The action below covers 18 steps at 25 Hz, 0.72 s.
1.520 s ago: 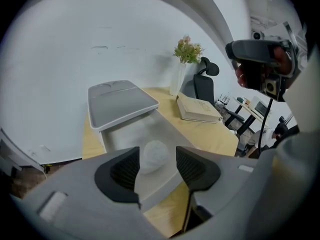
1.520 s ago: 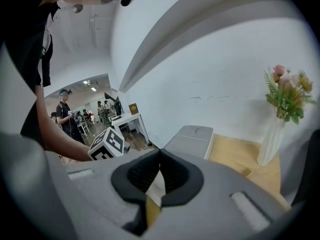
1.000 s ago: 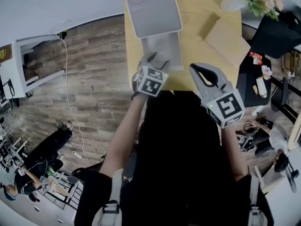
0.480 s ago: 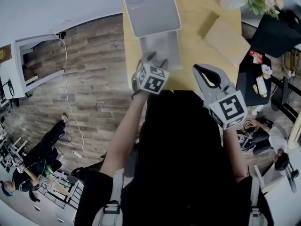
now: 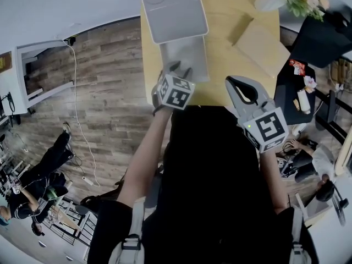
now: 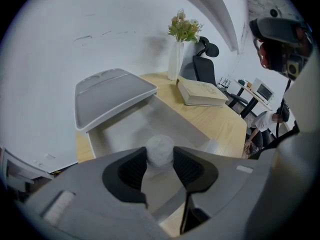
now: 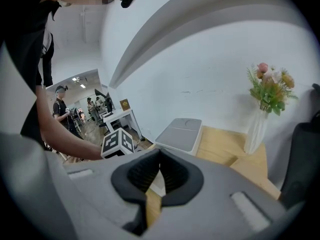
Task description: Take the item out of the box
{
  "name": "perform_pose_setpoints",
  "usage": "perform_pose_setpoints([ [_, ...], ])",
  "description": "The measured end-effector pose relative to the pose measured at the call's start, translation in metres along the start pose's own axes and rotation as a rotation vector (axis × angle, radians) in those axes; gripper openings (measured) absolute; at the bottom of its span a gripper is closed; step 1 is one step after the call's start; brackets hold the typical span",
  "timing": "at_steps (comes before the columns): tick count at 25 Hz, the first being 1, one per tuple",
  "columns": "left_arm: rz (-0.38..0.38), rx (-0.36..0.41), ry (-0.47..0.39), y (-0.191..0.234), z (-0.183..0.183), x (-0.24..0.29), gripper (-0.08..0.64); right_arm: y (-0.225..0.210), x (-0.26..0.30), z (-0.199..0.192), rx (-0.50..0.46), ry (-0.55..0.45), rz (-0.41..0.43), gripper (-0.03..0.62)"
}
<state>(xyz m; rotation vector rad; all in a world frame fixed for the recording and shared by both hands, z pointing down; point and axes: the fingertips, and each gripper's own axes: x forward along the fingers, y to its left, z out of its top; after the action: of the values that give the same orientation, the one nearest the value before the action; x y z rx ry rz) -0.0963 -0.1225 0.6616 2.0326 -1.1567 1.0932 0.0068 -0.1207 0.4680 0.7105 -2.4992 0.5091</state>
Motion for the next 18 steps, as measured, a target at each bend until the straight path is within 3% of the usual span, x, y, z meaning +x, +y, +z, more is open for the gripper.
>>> perform_pose_setpoints([
  [7, 0.021, -0.016, 0.000, -0.002, 0.001, -0.003, 0.170, -0.005, -0.011, -0.004, -0.012, 0.014, -0.025, 0.003],
  [18, 0.102, -0.077, -0.085, 0.000, 0.017, -0.033, 0.170, -0.004, -0.020, 0.003, -0.045, -0.030, 0.029, 0.003],
])
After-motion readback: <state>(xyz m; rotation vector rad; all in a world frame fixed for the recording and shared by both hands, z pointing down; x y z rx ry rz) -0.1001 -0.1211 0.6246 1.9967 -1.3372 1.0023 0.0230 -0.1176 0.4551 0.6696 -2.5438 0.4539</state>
